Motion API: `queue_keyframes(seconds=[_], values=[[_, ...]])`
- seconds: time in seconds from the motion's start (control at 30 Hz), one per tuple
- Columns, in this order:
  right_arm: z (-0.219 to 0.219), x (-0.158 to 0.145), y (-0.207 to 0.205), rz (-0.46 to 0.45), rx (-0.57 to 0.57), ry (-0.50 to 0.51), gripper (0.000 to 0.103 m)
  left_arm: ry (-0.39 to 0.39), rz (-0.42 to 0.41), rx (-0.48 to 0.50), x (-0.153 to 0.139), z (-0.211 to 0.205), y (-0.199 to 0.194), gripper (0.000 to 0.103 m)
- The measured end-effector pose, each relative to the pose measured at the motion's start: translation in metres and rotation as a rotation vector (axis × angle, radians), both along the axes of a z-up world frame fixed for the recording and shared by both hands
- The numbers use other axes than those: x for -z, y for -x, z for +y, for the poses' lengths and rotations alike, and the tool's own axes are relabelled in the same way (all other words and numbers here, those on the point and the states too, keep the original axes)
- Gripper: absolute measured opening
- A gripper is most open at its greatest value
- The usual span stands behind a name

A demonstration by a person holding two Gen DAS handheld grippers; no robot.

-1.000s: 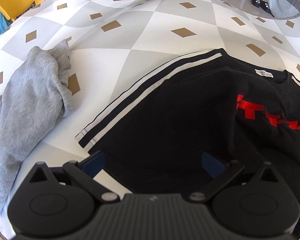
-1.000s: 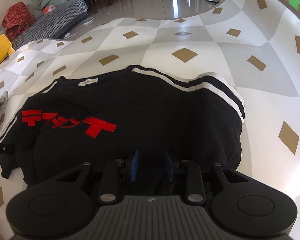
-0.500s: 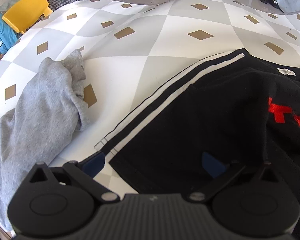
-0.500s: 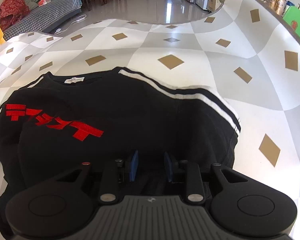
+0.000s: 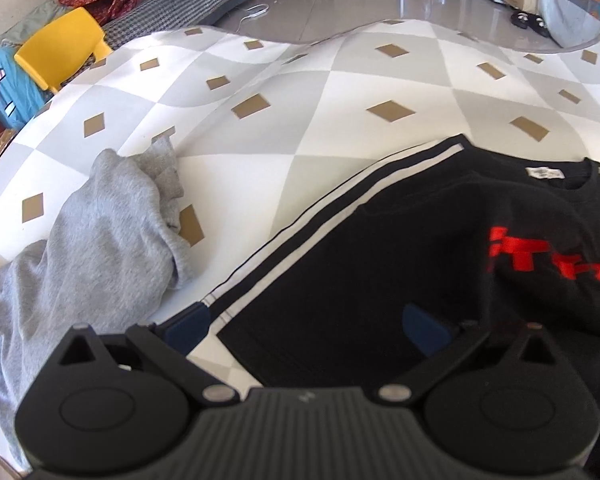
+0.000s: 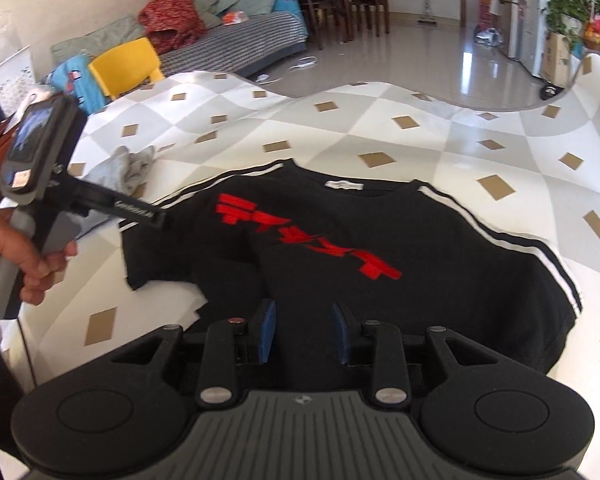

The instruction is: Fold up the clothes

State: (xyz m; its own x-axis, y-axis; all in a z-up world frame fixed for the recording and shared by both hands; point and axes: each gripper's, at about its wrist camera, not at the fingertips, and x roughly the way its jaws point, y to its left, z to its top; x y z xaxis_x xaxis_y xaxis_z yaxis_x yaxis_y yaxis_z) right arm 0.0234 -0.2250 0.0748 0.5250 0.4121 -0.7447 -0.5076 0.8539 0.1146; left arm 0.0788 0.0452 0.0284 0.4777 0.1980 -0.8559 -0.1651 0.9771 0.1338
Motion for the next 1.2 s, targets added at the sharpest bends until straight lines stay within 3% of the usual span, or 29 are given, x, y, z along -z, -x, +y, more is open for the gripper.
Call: queue_keyframes(seconds=[0.13, 0.27, 0.53, 0.67, 1.0, 1.13, 1.2], values=[[0.02, 0.005, 0.018, 0.013, -0.084, -0.006, 0.034, 0.004, -0.024, 0.104, -0.011, -0.02, 0.011, 0.103], [0.037, 0.015, 0.031, 0.046, -0.136, -0.013, 0.035, 0.012, -0.017, 0.137, -0.013, -0.029, 0.02, 0.103], [0.072, 0.038, 0.058, 0.041, -0.242, 0.018, 0.041, 0.143, 0.017, 0.067, -0.009, -0.016, 0.03, 0.103], [0.087, 0.046, 0.07, 0.004, -0.306, 0.052, 0.044, 0.143, 0.031, 0.06, -0.003, -0.014, 0.032, 0.103], [0.111, 0.069, 0.085, -0.131, -0.422, 0.251, 0.047, 0.158, 0.047, 0.042, 0.002, -0.007, 0.033, 0.103], [0.105, 0.07, 0.075, -0.117, -0.391, 0.222, 0.046, 0.159, 0.054, 0.045, 0.004, -0.007, 0.034, 0.103], [0.102, 0.07, 0.069, -0.099, -0.36, 0.21, 0.04, 0.159, 0.058, 0.047, 0.005, -0.007, 0.034, 0.103]])
